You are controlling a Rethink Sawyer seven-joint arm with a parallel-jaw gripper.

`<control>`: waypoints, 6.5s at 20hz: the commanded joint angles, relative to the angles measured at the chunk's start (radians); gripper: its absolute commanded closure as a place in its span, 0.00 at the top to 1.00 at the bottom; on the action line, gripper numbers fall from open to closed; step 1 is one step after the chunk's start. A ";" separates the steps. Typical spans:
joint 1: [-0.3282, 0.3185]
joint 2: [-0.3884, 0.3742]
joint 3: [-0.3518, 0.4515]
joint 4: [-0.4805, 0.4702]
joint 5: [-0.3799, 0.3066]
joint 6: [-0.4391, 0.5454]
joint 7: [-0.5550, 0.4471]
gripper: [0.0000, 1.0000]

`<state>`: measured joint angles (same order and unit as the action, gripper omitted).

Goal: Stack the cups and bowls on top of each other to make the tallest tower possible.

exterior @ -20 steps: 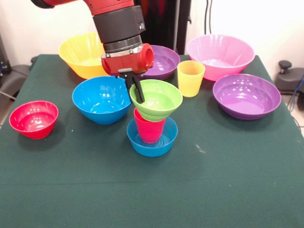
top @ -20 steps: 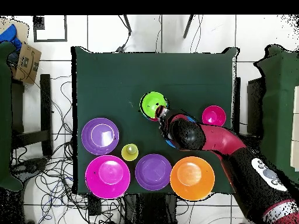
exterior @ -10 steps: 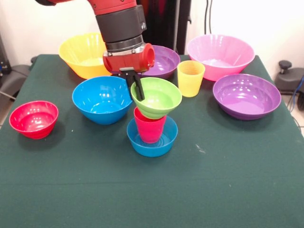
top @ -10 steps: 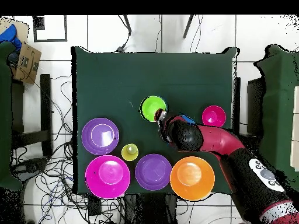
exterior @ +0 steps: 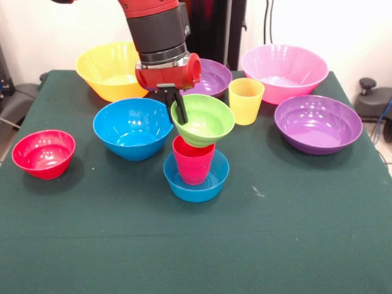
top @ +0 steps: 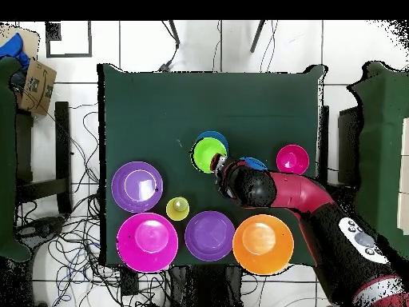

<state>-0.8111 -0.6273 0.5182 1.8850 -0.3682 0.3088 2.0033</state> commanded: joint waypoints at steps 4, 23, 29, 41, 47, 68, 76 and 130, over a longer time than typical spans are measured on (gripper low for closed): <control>0.009 0.012 -0.018 -0.043 -0.058 0.111 -0.069 0.00; -0.021 0.036 -0.001 -0.009 -0.092 0.038 -0.067 0.00; -0.027 0.054 0.015 0.001 -0.077 0.022 -0.046 0.00; -0.038 0.076 0.062 0.009 -0.052 -0.013 -0.028 0.00; -0.049 0.074 0.085 0.019 -0.034 -0.017 -0.012 0.00; -0.007 0.076 0.001 0.001 -0.089 -0.142 0.012 0.00; 0.008 0.059 -0.029 -0.010 -0.075 -0.082 -0.002 0.00; -0.026 0.067 0.032 0.016 -0.070 -0.047 -0.040 1.00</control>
<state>-0.8636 -0.5462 0.5443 1.8851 -0.3740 0.1804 2.0033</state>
